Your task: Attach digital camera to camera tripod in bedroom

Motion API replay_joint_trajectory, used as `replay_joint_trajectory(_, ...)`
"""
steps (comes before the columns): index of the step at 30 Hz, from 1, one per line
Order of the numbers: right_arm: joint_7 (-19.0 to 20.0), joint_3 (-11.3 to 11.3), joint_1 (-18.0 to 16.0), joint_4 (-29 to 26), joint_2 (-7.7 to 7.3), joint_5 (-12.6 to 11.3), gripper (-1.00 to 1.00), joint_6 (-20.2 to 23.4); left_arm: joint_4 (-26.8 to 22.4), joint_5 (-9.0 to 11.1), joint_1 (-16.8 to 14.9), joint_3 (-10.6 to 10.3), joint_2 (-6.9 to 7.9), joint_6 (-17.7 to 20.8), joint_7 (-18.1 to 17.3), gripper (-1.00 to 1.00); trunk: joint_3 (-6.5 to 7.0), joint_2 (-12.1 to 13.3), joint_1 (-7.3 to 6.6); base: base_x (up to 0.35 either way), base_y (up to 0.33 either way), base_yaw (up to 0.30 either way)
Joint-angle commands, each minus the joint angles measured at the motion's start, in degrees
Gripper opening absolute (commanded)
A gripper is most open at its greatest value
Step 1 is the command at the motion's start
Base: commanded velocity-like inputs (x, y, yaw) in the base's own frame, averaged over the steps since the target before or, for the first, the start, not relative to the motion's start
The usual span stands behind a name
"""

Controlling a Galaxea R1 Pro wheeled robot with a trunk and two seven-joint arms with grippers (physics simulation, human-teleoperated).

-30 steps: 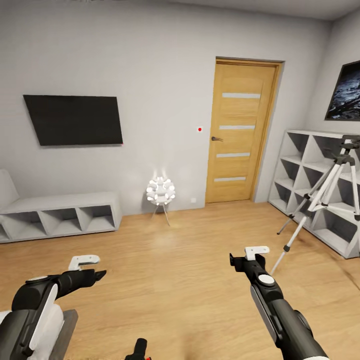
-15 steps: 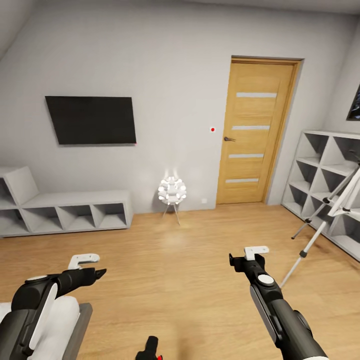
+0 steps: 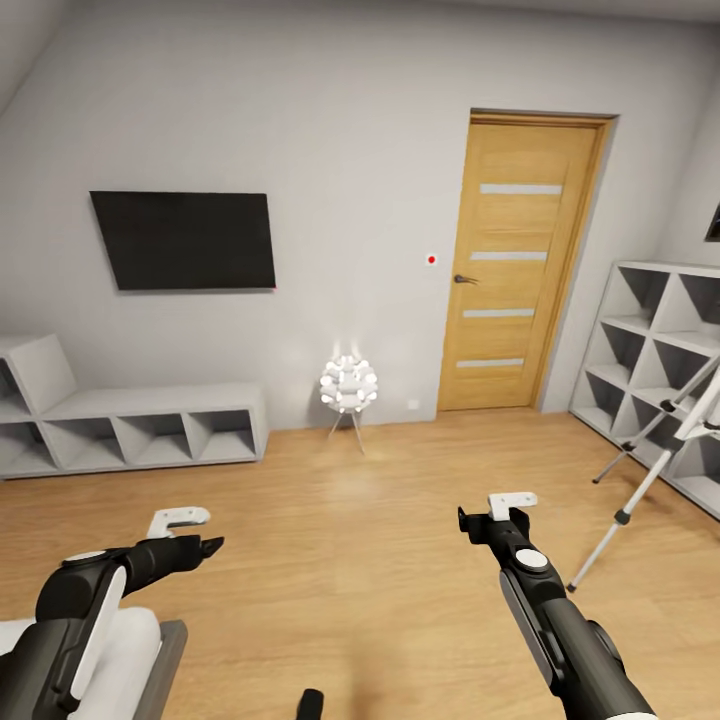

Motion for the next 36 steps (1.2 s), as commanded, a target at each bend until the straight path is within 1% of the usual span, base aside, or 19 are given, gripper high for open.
replay_joint_trajectory(1, -0.4, 0.2, 0.0, -0.1, -0.07, 0.0, 1.00, 0.4, -0.1, 0.1, 0.0, 0.0, -0.03, 0.3, -0.2, 1.00, -0.07, 0.0, 0.01, 0.066, 0.025, 0.000)
replay_joint_trajectory(11, -0.4, 0.2, 0.0, -0.1, -0.07, 0.0, 1.00, 0.4, -0.3, 0.0, 0.0, -0.4, -0.13, 0.3, -0.2, 1.00, -0.07, 0.0, 0.01, 0.032, 0.011, 0.000)
replay_joint_trajectory(15, -0.4, 0.2, 0.0, 0.0, -0.07, 0.0, 1.00, 0.4, -0.5, 0.0, 0.0, -0.4, -0.12, 0.3, -0.2, 1.00, -0.07, 0.0, 0.01, 0.207, 0.001, 0.000)
replay_joint_trajectory(23, -0.4, 0.2, 0.0, 0.0, -0.07, 0.0, 1.00, 0.4, -2.8, 0.0, 0.0, 0.1, -0.14, 0.9, 0.1, 1.00, -0.07, 0.0, 0.01, 0.077, 0.000, 0.000)
replay_joint_trajectory(26, -0.4, 0.2, 0.0, 0.0, -0.07, 0.0, 1.00, 0.4, -4.4, 0.0, 0.0, 0.0, -0.16, 2.2, 0.2, 1.00, -0.07, 0.0, 0.01, 0.015, 0.000, 0.000)
replay_joint_trajectory(36, -0.4, 0.2, 0.0, 0.0, -0.07, 0.0, 1.00, 0.4, -5.0, 0.0, 0.0, -0.2, -0.16, 5.0, 0.2, 1.00, -0.07, 0.0, 0.01, 0.004, 0.000, 0.000)
